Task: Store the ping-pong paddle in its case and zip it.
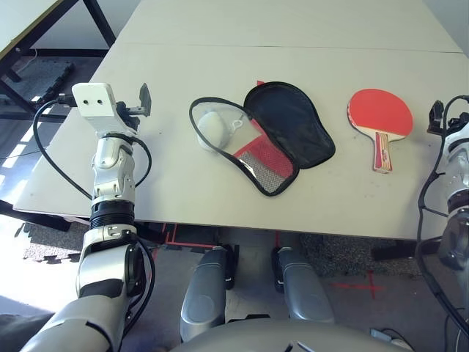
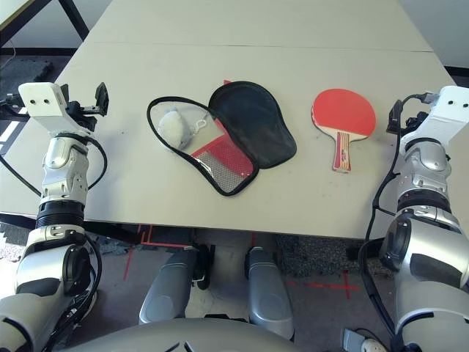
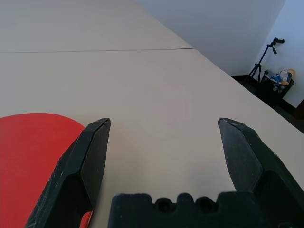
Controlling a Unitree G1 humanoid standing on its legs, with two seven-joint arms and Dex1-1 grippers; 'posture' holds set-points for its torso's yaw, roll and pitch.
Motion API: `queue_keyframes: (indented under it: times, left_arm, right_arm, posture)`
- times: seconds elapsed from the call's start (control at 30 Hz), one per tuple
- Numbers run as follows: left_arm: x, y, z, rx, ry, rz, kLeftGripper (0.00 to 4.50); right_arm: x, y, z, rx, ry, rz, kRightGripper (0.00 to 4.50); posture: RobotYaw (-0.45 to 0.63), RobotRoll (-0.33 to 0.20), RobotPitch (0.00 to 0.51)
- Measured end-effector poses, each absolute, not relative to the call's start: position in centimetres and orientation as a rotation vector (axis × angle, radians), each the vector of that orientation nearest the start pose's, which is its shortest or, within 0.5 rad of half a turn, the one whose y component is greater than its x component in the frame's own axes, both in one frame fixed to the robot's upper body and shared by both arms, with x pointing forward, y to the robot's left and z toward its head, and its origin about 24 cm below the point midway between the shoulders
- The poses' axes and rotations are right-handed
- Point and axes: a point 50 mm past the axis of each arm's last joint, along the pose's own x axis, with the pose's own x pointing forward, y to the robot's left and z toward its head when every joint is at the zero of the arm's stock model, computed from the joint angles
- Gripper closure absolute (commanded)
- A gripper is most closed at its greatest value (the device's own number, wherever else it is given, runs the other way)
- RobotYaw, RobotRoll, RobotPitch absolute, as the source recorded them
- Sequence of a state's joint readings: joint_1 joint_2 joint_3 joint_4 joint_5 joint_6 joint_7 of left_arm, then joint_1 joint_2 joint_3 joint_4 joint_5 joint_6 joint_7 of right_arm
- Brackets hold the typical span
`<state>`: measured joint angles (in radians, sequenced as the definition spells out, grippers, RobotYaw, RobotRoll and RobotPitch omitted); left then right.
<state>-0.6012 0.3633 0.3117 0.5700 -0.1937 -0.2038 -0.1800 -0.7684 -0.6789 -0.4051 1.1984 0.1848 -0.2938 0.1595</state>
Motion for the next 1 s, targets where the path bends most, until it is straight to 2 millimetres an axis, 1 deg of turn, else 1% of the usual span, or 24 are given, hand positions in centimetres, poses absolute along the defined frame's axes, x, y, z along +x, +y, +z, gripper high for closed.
queue_keyframes:
  times: [0.37,0.47,0.57,0.7,0.8,0.9,1.0]
  left_arm:
    - [34.7,26.9,14.2,0.039,-0.309,0.130,0.01]
    - [34.6,27.4,14.6,0.045,-0.318,0.145,0.01]
    - [34.6,28.0,15.3,0.055,-0.335,0.157,0.01]
    - [34.7,27.9,16.7,0.050,-0.375,0.159,0.01]
    - [35.1,27.4,18.9,0.035,-0.420,0.120,0.01]
    - [35.6,26.6,21.9,0.031,-0.463,0.037,0.01]
    - [35.8,24.2,25.7,0.051,-0.515,-0.132,0.01]
  right_arm:
    - [32.8,-37.5,13.0,-0.068,-0.076,-0.445,0.00]
    - [32.9,-37.5,12.9,-0.066,-0.075,-0.444,0.00]
    - [32.9,-37.3,12.6,-0.063,-0.070,-0.441,0.00]
    - [32.9,-37.3,12.6,-0.063,-0.068,-0.439,0.00]
    - [32.9,-37.3,12.6,-0.063,-0.069,-0.438,0.00]
    - [32.8,-37.3,12.5,-0.064,-0.070,-0.440,0.00]
    - [32.6,-37.4,12.3,-0.067,-0.071,-0.444,0.00]
  posture:
    - [0.08,0.000,0.178]
    - [0.08,0.000,0.180]
    - [0.05,0.000,0.192]
    - [0.00,0.000,0.188]
    - [-0.01,0.000,0.186]
    - [-0.03,0.000,0.183]
    - [-0.04,0.000,0.181]
